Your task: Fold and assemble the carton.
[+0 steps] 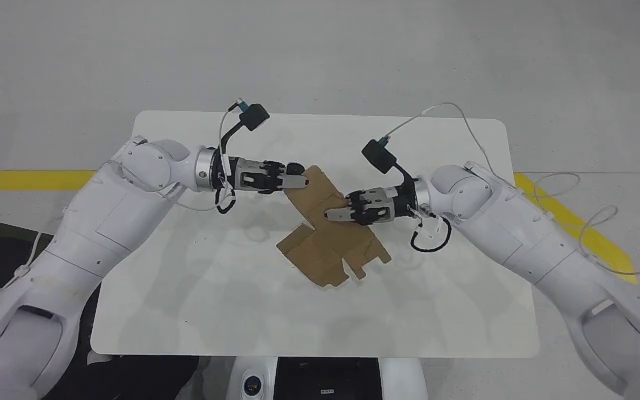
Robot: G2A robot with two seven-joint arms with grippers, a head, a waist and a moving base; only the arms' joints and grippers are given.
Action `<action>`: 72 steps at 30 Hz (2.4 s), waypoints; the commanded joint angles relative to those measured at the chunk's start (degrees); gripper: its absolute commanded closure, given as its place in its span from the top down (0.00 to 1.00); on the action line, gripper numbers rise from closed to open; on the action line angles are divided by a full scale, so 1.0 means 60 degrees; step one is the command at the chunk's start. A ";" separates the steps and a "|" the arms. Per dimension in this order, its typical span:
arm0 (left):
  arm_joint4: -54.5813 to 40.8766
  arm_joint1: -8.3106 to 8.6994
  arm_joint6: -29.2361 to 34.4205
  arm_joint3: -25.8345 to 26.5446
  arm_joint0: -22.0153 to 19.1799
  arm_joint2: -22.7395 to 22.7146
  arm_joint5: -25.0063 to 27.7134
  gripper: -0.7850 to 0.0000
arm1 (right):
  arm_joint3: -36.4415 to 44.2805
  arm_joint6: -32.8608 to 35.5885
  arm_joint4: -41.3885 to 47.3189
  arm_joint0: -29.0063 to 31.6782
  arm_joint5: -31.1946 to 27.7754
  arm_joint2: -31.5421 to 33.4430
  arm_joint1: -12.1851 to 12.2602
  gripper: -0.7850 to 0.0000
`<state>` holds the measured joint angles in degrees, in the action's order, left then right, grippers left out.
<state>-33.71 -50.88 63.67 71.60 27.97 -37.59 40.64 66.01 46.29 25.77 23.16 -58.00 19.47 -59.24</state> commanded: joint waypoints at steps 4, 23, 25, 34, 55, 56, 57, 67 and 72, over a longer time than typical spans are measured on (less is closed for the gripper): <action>-0.0375 0.0070 -0.0104 -0.0079 -0.0125 0.0160 0.0103 1.00 | -0.0042 0.0000 0.0118 0.0027 0.0000 0.0065 0.0001 0.00; -0.0947 0.0084 -0.1748 -0.1352 0.0180 -0.0475 0.1744 1.00 | -0.1666 -0.1348 0.0086 0.0299 0.0000 0.1959 -0.0522 0.00; -0.0941 0.0051 -0.1865 -0.1290 0.0305 -0.0463 0.1861 1.00 | -0.1826 -0.1781 -0.0266 0.0291 0.0000 0.2058 -0.0630 0.00; -0.0100 -0.0021 -0.2242 -0.0910 0.0865 -0.0417 0.2238 1.00 | -0.2184 -0.3933 -0.0964 0.0420 0.0000 0.2358 -0.1197 0.00; 0.0480 -0.0247 -0.2307 -0.0583 0.1385 -0.0761 0.2105 0.00 | -0.2666 -0.4601 -0.1383 0.0499 0.0000 0.2653 -0.2151 0.00; 0.0405 -0.0258 -0.2254 -0.0580 0.1405 -0.0772 0.2061 0.00 | -0.2654 -0.4611 -0.1394 0.0499 0.0000 0.2698 -0.2180 0.00; 0.0290 -0.0270 -0.2183 -0.0581 0.1427 -0.0777 0.2001 0.00 | -0.2619 -0.4632 -0.1433 0.0517 0.0000 0.2752 -0.2207 0.00; -0.0814 -0.0388 -0.1347 -0.0729 0.1416 -0.0908 0.1343 0.00 | -0.2835 -0.4303 -0.1565 0.0617 0.0000 0.3182 -0.2427 0.83; -0.0879 -0.0406 -0.1182 -0.0733 0.1431 -0.1021 0.1178 0.00 | -0.3063 -0.4051 -0.1632 0.0631 0.0000 0.3473 -0.2487 1.00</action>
<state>-38.96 -53.32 56.32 67.26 36.58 -43.54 47.98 47.98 21.69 16.33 26.96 -58.00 39.87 -74.15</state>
